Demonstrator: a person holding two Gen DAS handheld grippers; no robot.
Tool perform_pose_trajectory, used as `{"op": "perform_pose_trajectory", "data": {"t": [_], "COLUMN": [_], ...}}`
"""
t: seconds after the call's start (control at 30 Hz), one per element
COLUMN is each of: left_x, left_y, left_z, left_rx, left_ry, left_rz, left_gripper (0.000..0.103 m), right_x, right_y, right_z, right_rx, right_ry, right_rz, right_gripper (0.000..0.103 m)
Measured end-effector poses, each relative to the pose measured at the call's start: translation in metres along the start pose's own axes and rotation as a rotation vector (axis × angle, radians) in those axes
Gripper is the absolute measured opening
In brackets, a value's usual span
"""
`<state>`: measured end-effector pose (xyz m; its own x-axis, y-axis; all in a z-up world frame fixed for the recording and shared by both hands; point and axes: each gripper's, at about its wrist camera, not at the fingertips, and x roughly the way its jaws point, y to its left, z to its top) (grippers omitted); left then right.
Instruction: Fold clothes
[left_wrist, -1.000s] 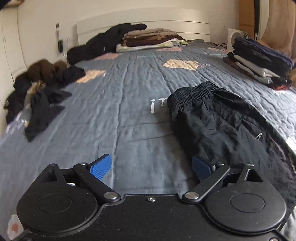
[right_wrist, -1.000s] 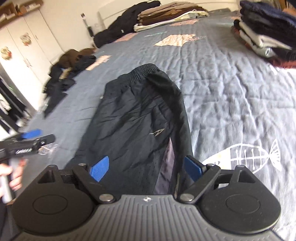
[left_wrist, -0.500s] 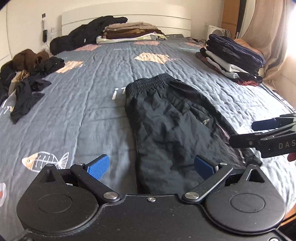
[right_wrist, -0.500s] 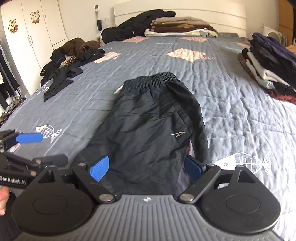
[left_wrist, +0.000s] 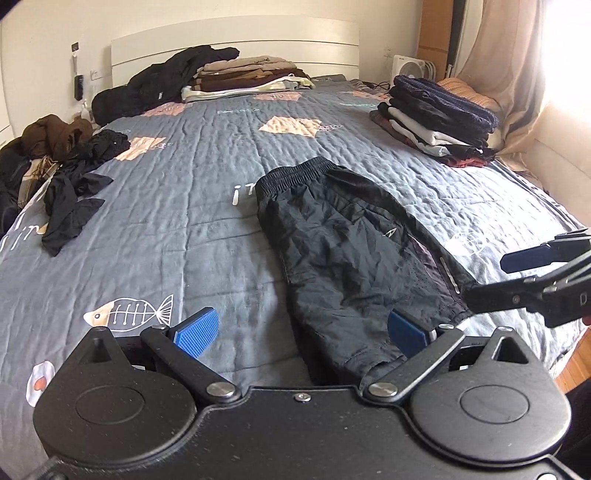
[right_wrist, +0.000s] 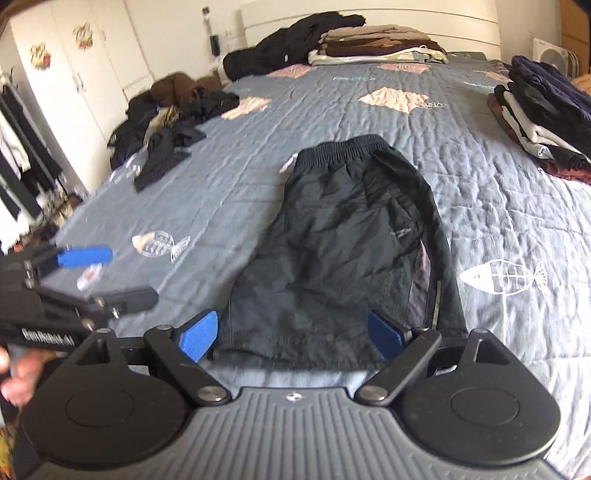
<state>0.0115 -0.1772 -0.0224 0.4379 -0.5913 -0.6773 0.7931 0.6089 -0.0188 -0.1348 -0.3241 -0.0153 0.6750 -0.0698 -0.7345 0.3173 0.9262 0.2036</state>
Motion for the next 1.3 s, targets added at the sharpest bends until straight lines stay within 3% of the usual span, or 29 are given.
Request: {"op": "perform_pose_trajectory", "data": {"t": [0.3,0.53,0.77,0.87,1.07,1.3], "left_x": [0.018,0.062,0.139,0.173,0.238,0.277], "left_y": [0.040,0.088,0.146,0.156,0.163,0.155], "left_z": [0.028,0.057,0.076,0.084,0.101,0.107], "left_rx": [0.022,-0.043,-0.307,-0.343,-0.351,-0.292], "left_ry": [-0.015,-0.044,-0.040,-0.023,0.038,0.048], "left_rz": [-0.039,-0.237,-0.537,-0.607,-0.664,-0.636], "left_gripper": [0.099,0.102,0.102,0.102,0.102,0.102], "right_x": [0.001,0.012,0.024,0.031,0.041,0.048], "right_y": [-0.018,-0.052,-0.082,-0.096,-0.131,-0.170], "right_z": [0.001,0.012,0.014,0.012,0.016,0.029], "right_rx": [-0.004,0.048,0.118,0.151,0.194,0.214], "right_ry": [0.023,0.022,0.000,0.018,0.060,0.069], "right_rz": [0.014,0.074,0.110,0.154,0.228,0.280], "right_gripper": [0.088,0.088,0.088,0.088,0.088,0.088]}}
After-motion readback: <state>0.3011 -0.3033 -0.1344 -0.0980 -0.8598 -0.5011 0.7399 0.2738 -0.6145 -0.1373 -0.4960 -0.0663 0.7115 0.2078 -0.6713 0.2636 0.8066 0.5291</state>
